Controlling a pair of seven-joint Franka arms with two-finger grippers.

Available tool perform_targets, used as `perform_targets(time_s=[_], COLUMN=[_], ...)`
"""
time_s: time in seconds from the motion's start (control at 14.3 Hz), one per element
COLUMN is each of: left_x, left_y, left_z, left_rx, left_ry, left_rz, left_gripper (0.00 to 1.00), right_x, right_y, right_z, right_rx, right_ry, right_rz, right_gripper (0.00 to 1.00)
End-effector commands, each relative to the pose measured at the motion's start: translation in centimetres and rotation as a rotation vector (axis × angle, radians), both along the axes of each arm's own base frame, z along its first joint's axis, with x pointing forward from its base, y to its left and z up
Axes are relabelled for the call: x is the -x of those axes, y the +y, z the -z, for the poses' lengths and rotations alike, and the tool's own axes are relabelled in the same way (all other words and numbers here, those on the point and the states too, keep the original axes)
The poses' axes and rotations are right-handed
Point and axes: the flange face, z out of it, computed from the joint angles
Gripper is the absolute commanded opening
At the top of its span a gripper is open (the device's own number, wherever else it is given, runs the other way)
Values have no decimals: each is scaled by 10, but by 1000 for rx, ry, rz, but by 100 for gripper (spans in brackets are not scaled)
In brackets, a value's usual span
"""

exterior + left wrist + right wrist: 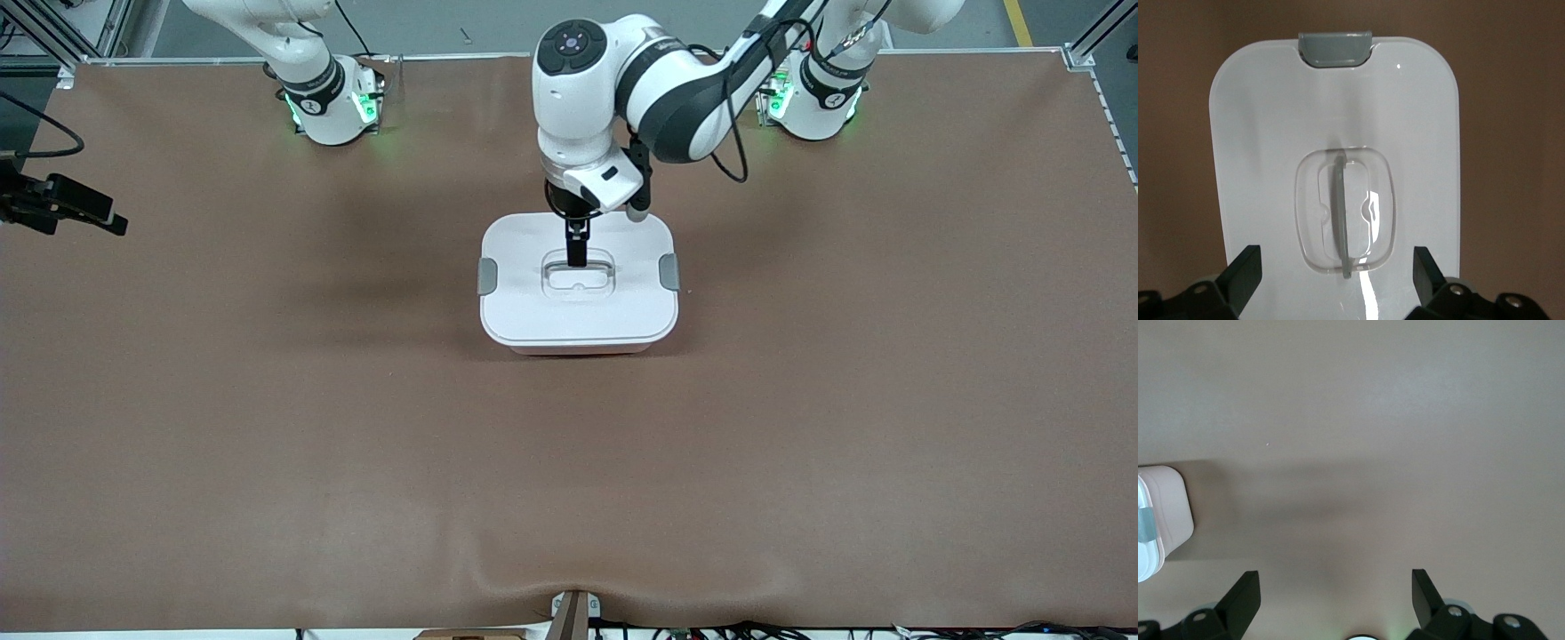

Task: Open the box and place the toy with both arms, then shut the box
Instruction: 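Open the left gripper and lift it off the lid handle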

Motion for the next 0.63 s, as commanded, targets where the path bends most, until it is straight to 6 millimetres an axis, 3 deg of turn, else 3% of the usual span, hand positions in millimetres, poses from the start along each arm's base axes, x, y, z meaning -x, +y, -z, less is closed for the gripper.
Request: perform_targets(time_s=[0.0,0.35,0.56], left_x=[-19,-61,-65], left_y=[38,82,116], left_z=[-39,-100,-133], left_rx=[20,39,6], left_ry=[20,-13,-9], left_rz=[54,88,167], left_gripper=[100,100,100], right_x=[8,6,4], right_y=[10,20,18], right_z=[-9,-12,-13], right_rx=[-12,46,48], right_ry=[-1,-16,-30], right_rz=[-5,-36,-35], right_gripper=[100,100,100])
